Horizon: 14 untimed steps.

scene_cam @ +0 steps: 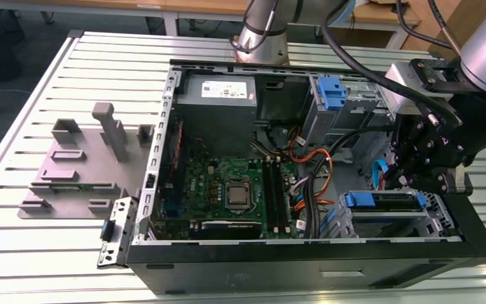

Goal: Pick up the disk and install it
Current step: 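Insert the first disk wire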

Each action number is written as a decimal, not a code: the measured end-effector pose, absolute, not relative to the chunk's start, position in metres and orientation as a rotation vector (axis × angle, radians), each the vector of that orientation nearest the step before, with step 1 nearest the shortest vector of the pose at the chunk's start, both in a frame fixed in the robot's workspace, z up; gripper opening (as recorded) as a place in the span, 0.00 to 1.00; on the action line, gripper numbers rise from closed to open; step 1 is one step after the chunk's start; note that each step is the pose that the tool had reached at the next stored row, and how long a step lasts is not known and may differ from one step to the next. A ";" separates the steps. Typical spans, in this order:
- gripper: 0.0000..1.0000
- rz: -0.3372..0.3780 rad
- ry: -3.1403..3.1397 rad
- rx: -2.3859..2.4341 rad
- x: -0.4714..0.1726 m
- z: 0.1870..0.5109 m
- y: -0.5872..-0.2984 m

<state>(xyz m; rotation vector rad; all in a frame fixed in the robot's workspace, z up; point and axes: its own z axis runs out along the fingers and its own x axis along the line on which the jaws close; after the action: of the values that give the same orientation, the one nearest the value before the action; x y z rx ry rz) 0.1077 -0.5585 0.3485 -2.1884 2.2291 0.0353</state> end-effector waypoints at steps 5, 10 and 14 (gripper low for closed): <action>0.16 0.040 2.227 -2.187 0.109 0.349 -0.562; 0.16 0.085 2.206 -2.166 0.109 0.348 -0.568; 0.16 0.089 2.205 -2.164 0.110 0.348 -0.570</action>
<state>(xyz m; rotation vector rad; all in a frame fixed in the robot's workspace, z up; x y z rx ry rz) 0.1101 -0.5698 0.3481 -2.1645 2.2052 0.0893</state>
